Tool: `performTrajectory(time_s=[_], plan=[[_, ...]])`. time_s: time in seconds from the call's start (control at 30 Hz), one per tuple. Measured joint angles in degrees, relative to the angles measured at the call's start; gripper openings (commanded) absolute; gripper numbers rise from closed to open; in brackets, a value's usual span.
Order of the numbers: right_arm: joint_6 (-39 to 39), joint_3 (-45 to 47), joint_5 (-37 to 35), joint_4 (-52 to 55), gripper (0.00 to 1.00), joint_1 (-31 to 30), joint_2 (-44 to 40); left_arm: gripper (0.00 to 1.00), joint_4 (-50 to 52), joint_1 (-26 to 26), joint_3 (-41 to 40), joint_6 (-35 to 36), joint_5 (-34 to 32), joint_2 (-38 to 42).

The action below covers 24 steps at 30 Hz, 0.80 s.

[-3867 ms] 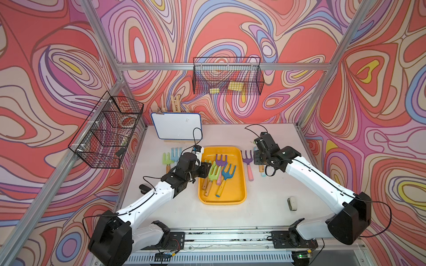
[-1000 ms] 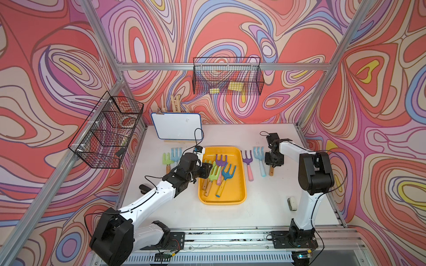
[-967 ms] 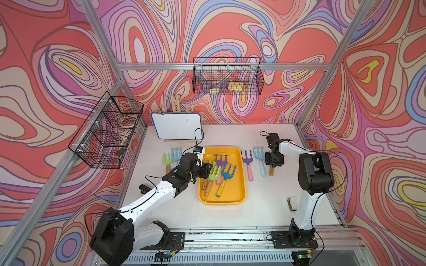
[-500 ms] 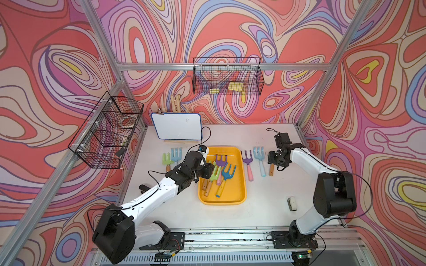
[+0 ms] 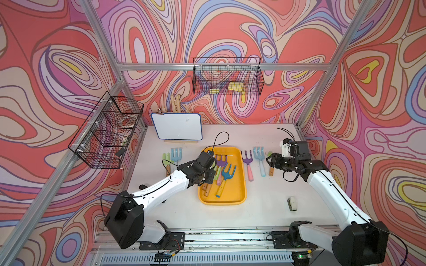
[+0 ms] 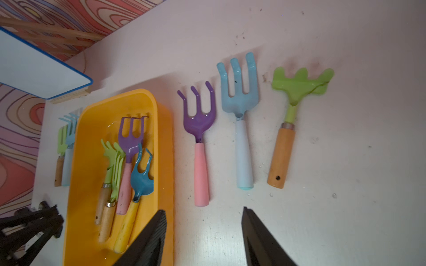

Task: Take the hand rake out of the storage box
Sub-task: Pick up the rake from the storage box.

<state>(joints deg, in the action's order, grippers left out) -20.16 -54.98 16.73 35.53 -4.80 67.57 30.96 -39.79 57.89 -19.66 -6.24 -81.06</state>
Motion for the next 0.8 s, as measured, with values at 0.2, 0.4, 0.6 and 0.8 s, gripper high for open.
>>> performTrajectory(time_s=[0.2, 0.4, 0.6, 0.8], plan=[[-0.5, 4.5, 8.6, -3.6, 0.56, 0.0, 0.7, 0.38, 4.2, -0.9, 4.5, -0.3, -2.8, -4.3], [-1.1, 5.7, 13.6, -7.3, 0.56, 0.0, 1.2, 0.41, 6.1, -3.9, 4.5, -2.1, -3.1, -7.1], [-1.7, 5.9, 15.6, -9.5, 0.56, 0.0, 1.7, 0.43, 7.1, -5.2, 4.4, -3.3, -3.2, -9.7], [-1.9, 6.4, 15.9, -10.3, 0.56, 0.0, 1.7, 0.46, 7.0, -5.2, 4.3, -3.3, -4.5, -13.3]])
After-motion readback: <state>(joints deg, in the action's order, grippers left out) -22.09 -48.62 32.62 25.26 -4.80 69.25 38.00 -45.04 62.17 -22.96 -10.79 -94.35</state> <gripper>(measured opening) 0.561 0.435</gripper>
